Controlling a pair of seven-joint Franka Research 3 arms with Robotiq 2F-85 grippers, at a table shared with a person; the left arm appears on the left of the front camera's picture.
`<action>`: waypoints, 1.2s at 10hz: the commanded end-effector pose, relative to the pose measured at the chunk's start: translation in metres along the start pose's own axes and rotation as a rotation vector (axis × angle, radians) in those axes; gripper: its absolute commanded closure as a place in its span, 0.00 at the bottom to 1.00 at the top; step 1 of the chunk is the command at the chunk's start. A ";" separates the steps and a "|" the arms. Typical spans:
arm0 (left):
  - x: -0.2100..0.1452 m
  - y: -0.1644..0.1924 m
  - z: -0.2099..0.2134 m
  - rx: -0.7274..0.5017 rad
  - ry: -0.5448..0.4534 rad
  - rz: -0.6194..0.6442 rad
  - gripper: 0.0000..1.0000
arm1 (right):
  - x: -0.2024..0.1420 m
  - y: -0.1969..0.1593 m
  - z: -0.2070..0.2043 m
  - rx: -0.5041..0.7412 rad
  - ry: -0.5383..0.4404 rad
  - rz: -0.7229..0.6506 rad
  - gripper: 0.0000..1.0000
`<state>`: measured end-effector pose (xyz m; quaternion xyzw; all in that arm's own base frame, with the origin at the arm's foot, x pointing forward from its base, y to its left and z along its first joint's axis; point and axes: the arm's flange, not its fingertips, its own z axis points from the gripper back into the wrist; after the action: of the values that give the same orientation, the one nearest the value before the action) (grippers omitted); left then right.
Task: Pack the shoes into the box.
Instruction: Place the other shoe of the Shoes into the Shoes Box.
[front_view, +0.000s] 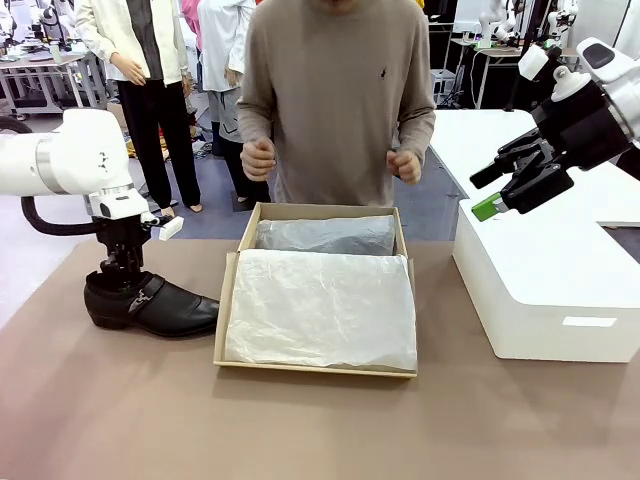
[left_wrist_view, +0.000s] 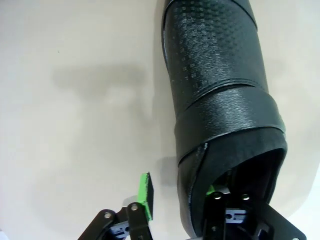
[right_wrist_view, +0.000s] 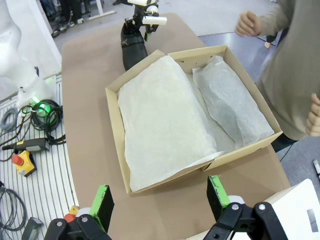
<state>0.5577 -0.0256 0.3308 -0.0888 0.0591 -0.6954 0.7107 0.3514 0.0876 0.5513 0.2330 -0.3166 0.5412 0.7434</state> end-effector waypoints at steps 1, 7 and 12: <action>-0.003 0.001 0.002 0.007 -0.012 -0.004 1.00 | 0.001 -0.002 -0.002 0.011 -0.032 0.022 0.00; -0.001 -0.004 0.008 0.022 0.027 0.004 1.00 | 0.001 -0.002 -0.002 0.011 -0.032 0.022 0.00; -0.025 -0.017 0.067 0.074 0.020 0.211 1.00 | 0.001 -0.002 -0.002 0.011 -0.032 0.022 0.00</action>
<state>0.5560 -0.0021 0.3816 -0.0591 0.0427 -0.6414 0.7638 0.3514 0.0877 0.5513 0.2330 -0.3165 0.5412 0.7434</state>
